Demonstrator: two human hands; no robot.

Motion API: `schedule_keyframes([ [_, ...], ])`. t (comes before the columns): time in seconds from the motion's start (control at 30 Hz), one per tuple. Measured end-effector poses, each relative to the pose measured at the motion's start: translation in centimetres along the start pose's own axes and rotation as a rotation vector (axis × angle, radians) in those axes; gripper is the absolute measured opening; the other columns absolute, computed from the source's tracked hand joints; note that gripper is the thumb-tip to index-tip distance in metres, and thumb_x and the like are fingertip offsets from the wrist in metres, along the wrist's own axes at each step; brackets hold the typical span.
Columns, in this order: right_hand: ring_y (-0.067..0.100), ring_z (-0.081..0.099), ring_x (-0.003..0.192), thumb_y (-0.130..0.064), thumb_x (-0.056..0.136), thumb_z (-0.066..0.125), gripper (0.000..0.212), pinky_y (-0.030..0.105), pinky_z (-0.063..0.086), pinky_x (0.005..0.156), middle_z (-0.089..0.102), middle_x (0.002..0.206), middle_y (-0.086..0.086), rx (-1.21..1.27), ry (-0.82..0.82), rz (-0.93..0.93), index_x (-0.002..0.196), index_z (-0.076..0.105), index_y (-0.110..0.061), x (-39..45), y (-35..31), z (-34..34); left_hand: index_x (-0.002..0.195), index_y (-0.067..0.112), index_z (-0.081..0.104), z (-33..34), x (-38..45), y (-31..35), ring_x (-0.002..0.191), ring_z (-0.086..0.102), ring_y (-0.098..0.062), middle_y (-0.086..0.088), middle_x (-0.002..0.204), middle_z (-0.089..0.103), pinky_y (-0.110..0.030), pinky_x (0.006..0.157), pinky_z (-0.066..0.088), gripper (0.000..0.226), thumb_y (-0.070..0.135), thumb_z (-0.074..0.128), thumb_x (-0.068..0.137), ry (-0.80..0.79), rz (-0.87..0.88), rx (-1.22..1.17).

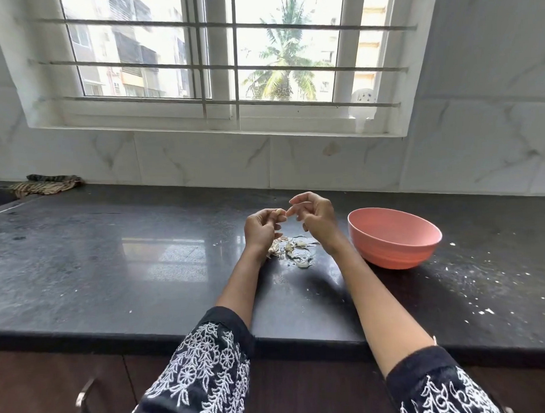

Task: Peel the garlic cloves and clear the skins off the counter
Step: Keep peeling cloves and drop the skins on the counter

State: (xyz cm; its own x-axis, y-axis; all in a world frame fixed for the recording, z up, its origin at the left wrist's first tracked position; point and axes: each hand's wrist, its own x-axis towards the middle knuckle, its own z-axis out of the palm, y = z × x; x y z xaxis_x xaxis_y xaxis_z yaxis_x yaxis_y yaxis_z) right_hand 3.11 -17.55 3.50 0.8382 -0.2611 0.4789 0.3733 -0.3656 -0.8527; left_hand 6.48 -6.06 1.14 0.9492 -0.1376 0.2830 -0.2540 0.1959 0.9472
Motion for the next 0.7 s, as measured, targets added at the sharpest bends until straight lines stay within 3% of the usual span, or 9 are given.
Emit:
schedule_keyframes([
  [0.1,0.01,0.046,0.051,-0.011,0.084,0.067,0.014,0.018,0.036,0.045,0.061,0.063,-0.002,0.015,0.028,0.005,0.077,0.059,-0.02,0.1,0.0,0.1,0.078,0.017,0.063,-0.1,0.0,0.0,0.06,0.048,-0.007,0.002,0.072,0.06,-0.016,0.054,0.048,0.025,0.009,0.048,0.096,0.001,-0.018,-0.031],
  [0.17,0.006,0.046,0.049,-0.007,0.075,0.076,0.02,0.016,0.036,0.047,0.058,0.062,-0.002,0.009,0.021,-0.009,0.073,0.06,-0.02,0.1,0.2,0.0,0.077,0.017,0.062,-0.1,0.0,0.0,0.06,0.048,-0.006,0.003,0.072,0.059,-0.018,0.057,0.049,0.025,0.01,0.047,0.097,0.0,-0.03,-0.049],
  [0.27,-0.005,0.051,0.048,0.002,0.068,0.078,0.024,0.009,0.037,0.048,0.061,0.065,-0.002,-0.024,-0.012,-0.02,0.07,0.062,-0.016,0.0,0.2,0.0,0.077,0.016,0.061,0.0,0.0,0.1,0.061,0.048,-0.006,0.003,0.071,0.057,-0.019,0.058,0.05,0.026,0.011,0.046,0.097,-0.008,-0.035,-0.056],
  [0.33,-0.007,0.053,0.047,0.0,0.072,0.075,0.016,0.008,0.037,0.048,0.063,0.064,-0.004,-0.059,0.025,-0.027,0.073,0.065,-0.013,0.0,0.3,-0.1,0.077,0.016,0.061,0.0,0.0,0.0,0.061,0.048,-0.006,0.003,0.072,0.057,-0.02,0.059,0.049,0.026,0.011,0.046,0.098,-0.015,-0.035,-0.053],
  [0.4,-0.006,0.053,0.048,-0.009,0.082,0.069,0.004,0.01,0.037,0.05,0.064,0.063,-0.006,-0.106,0.075,-0.042,0.08,0.069,-0.012,0.2,0.4,-0.1,0.077,0.017,0.061,-0.1,0.0,-0.1,0.062,0.047,-0.006,0.002,0.073,0.058,-0.02,0.059,0.049,0.026,0.012,0.046,0.098,-0.027,-0.03,-0.04],
  [0.5,0.001,0.057,0.058,-0.014,0.083,0.069,0.007,0.014,0.042,0.057,0.068,0.071,-0.005,-0.198,0.053,-0.072,0.088,0.073,-0.015,0.5,0.9,0.1,0.078,0.017,0.061,0.0,-0.1,0.0,0.061,0.049,-0.006,0.002,0.072,0.06,-0.015,0.054,0.048,0.022,0.01,0.05,0.095,-0.051,-0.013,-0.012],
  [0.6,0.018,0.066,0.075,-0.014,0.077,0.075,0.009,0.025,0.05,0.07,0.072,0.078,-0.001,-0.249,-0.003,-0.068,0.084,0.074,-0.018,0.5,1.1,0.2,0.076,0.016,0.061,0.0,-0.1,0.0,0.059,0.05,-0.006,0.002,0.068,0.061,-0.013,0.05,0.048,0.019,0.006,0.055,0.091,-0.042,0.002,-0.02],
  [0.7,0.012,0.063,0.069,-0.017,0.072,0.079,0.008,0.025,0.049,0.066,0.071,0.074,0.0,-0.21,0.018,-0.086,0.076,0.073,-0.018,0.3,0.9,0.1,0.075,0.015,0.062,-0.1,0.1,-0.1,0.057,0.051,-0.005,0.006,0.062,0.062,-0.014,0.051,0.048,0.018,0.004,0.058,0.089,-0.037,0.014,-0.004],
])
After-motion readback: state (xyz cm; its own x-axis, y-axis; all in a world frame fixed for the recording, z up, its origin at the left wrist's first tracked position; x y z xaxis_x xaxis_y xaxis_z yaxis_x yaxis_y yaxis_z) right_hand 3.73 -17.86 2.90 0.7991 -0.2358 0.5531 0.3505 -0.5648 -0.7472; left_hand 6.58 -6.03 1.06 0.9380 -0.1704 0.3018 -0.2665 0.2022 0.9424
